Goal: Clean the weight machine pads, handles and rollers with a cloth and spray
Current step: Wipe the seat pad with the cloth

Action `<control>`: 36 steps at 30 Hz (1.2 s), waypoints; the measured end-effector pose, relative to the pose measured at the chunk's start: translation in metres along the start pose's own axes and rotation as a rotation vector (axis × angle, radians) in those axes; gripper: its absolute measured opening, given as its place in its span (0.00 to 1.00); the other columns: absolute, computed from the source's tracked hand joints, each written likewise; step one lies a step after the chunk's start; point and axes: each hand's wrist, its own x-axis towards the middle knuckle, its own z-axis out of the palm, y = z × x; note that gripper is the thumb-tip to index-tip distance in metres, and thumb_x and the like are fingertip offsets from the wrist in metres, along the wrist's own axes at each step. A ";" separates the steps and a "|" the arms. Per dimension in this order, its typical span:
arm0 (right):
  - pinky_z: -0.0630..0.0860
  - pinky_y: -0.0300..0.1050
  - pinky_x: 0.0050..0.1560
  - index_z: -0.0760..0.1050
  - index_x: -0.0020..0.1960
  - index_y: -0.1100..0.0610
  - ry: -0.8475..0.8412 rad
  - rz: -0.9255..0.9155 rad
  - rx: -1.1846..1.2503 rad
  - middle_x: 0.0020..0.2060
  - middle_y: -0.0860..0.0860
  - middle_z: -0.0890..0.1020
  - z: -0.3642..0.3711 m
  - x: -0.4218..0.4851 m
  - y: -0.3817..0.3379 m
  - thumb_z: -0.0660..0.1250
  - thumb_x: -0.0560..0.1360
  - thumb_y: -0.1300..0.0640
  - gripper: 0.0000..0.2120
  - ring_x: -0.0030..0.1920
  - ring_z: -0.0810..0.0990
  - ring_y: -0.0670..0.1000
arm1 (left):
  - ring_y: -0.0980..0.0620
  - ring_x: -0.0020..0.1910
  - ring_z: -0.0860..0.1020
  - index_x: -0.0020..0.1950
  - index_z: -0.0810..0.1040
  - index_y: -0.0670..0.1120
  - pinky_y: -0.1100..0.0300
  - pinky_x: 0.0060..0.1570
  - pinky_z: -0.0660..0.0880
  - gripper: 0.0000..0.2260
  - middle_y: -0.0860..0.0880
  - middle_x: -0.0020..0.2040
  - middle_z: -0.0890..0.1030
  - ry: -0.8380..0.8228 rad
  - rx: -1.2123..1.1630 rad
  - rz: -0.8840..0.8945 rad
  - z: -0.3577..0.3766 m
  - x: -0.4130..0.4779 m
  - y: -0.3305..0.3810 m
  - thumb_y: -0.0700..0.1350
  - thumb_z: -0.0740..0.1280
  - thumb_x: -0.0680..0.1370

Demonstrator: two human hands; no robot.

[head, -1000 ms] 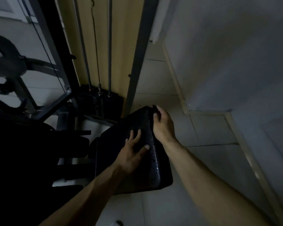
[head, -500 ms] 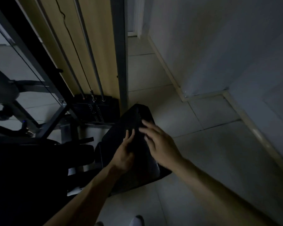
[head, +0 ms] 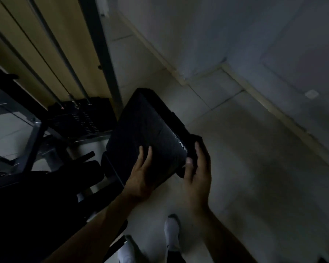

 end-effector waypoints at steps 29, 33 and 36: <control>0.80 0.50 0.46 0.77 0.62 0.56 -0.098 1.122 0.357 0.57 0.63 0.83 0.143 -0.188 0.051 0.69 0.81 0.59 0.10 0.50 0.84 0.57 | 0.45 0.43 0.84 0.51 0.83 0.37 0.50 0.45 0.77 0.11 0.39 0.44 0.86 -0.045 -0.437 -0.282 0.002 -0.083 -0.146 0.41 0.63 0.85; 0.83 0.49 0.43 0.82 0.62 0.57 -0.273 1.188 0.410 0.50 0.57 0.87 0.140 -0.131 -0.011 0.71 0.79 0.54 0.13 0.48 0.87 0.55 | 0.41 0.42 0.81 0.61 0.79 0.37 0.51 0.42 0.77 0.17 0.39 0.46 0.84 -0.026 -0.964 -0.404 -0.027 -0.092 -0.096 0.49 0.66 0.81; 0.81 0.56 0.61 0.80 0.67 0.52 -0.322 1.121 0.544 0.59 0.52 0.85 0.146 -0.072 -0.062 0.70 0.80 0.49 0.17 0.59 0.84 0.53 | 0.61 0.61 0.80 0.76 0.69 0.55 0.63 0.59 0.77 0.29 0.56 0.65 0.81 0.019 -0.973 -0.300 -0.064 -0.066 -0.073 0.47 0.74 0.76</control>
